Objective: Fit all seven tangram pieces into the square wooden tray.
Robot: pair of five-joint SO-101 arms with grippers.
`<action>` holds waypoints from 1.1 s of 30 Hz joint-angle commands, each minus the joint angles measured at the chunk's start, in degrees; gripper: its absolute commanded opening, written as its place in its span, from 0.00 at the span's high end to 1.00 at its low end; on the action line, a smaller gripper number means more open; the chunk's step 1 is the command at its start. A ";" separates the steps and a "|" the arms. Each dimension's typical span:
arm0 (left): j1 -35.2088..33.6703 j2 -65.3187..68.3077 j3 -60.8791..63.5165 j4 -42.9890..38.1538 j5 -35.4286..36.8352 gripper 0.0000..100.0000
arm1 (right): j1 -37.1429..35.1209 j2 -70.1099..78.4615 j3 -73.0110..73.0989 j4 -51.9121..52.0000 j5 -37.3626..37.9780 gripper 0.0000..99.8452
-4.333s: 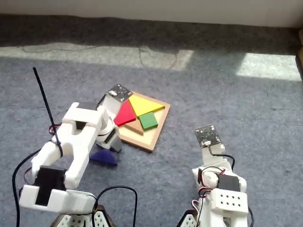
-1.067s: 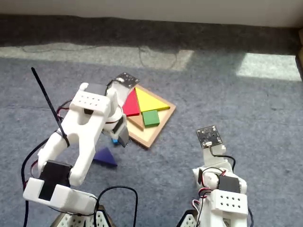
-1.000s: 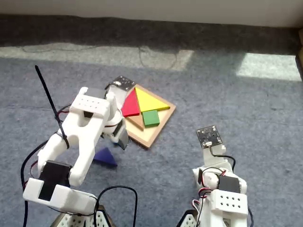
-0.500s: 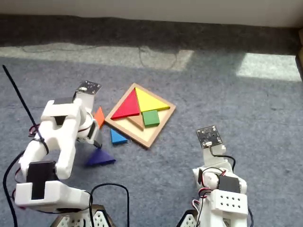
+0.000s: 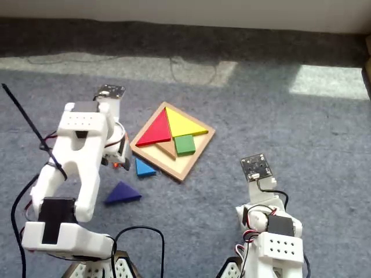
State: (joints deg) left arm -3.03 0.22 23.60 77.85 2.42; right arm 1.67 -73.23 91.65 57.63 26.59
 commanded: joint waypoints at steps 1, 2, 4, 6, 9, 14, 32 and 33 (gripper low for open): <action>6.29 -1.19 -2.77 0.53 9.23 0.80 | 1.19 -0.04 0.40 -0.57 0.00 0.82; 7.60 -0.84 -3.03 0.44 11.78 0.80 | 1.19 -0.04 0.40 -0.57 0.00 0.82; 8.92 -0.84 -2.42 -1.23 15.03 0.80 | 1.19 -0.04 0.40 -0.57 0.00 0.82; 9.19 -0.66 -0.92 -3.87 16.88 0.80 | 1.19 -0.04 0.40 -0.57 0.00 0.82; 8.92 -0.66 3.38 -10.99 17.32 0.80 | 1.19 -0.04 0.40 -0.57 0.00 0.82; 9.01 -0.66 10.33 -17.41 17.14 0.80 | 1.19 -0.04 0.40 -0.57 0.00 0.82; 0.22 -3.82 6.99 -4.04 7.56 0.80 | 1.19 -0.04 0.40 -0.57 0.00 0.82; 0.31 -4.88 6.11 -2.73 7.65 0.80 | 1.19 -0.04 0.40 -0.57 0.00 0.82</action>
State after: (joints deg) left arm -2.77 -1.10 33.63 71.16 10.24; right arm 1.76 -73.23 91.65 57.63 26.59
